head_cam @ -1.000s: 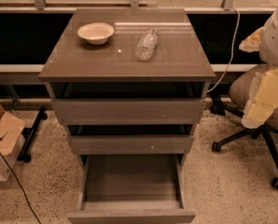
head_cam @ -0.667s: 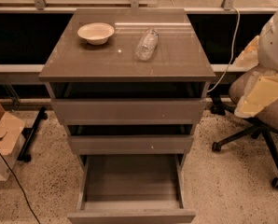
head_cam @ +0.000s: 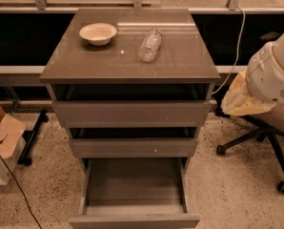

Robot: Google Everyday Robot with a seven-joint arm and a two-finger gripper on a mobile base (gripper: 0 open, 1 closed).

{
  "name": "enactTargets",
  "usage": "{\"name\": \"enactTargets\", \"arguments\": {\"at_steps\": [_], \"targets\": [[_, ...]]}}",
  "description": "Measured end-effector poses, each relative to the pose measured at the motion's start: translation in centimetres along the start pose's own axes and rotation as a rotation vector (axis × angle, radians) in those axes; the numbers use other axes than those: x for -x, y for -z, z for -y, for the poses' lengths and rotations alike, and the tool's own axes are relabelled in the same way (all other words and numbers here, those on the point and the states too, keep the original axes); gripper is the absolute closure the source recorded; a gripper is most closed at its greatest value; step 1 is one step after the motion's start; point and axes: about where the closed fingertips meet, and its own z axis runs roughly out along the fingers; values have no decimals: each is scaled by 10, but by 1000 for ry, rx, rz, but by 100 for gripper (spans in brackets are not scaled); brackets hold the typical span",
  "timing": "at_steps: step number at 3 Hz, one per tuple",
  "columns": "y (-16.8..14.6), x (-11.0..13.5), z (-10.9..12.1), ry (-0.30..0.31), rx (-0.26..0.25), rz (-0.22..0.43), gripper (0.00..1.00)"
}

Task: Close bottom drawer

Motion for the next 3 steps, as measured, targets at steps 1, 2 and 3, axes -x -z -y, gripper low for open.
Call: {"name": "enactTargets", "arguments": {"at_steps": [1,2,3], "targets": [[-37,-10,-6,69,35,49,100],[-93,-34,-20,98,77,97,100],[-130,-53,-30,96,102,105,100]]}}
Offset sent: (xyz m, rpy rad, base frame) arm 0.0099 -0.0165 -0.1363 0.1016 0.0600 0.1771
